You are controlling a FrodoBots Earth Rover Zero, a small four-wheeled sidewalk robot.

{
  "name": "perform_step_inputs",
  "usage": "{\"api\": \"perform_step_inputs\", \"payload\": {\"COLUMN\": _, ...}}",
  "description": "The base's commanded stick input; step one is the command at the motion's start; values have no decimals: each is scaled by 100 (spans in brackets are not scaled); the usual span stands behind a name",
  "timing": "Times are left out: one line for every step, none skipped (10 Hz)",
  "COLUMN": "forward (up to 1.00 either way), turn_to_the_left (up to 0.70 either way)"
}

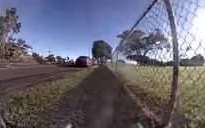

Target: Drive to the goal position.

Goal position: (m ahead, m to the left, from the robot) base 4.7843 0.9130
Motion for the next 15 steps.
{"api": "perform_step_inputs", "payload": {"forward": 45, "turn_to_the_left": 0}}
{"api": "perform_step_inputs", "payload": {"forward": 45, "turn_to_the_left": 0}}
{"api": "perform_step_inputs", "payload": {"forward": 45, "turn_to_the_left": 0}}
{"api": "perform_step_inputs", "payload": {"forward": 45, "turn_to_the_left": 0}}
{"api": "perform_step_inputs", "payload": {"forward": 45, "turn_to_the_left": 0}}
{"api": "perform_step_inputs", "payload": {"forward": 45, "turn_to_the_left": 0}}
{"api": "perform_step_inputs", "payload": {"forward": 45, "turn_to_the_left": 0}}
{"api": "perform_step_inputs", "payload": {"forward": 45, "turn_to_the_left": 0}}
{"api": "perform_step_inputs", "payload": {"forward": 45, "turn_to_the_left": 0}}
{"api": "perform_step_inputs", "payload": {"forward": 45, "turn_to_the_left": 0}}
{"api": "perform_step_inputs", "payload": {"forward": 45, "turn_to_the_left": 0}}
{"api": "perform_step_inputs", "payload": {"forward": 45, "turn_to_the_left": 0}}
{"api": "perform_step_inputs", "payload": {"forward": 45, "turn_to_the_left": 0}}
{"api": "perform_step_inputs", "payload": {"forward": 45, "turn_to_the_left": 0}}
{"api": "perform_step_inputs", "payload": {"forward": 45, "turn_to_the_left": 0}}
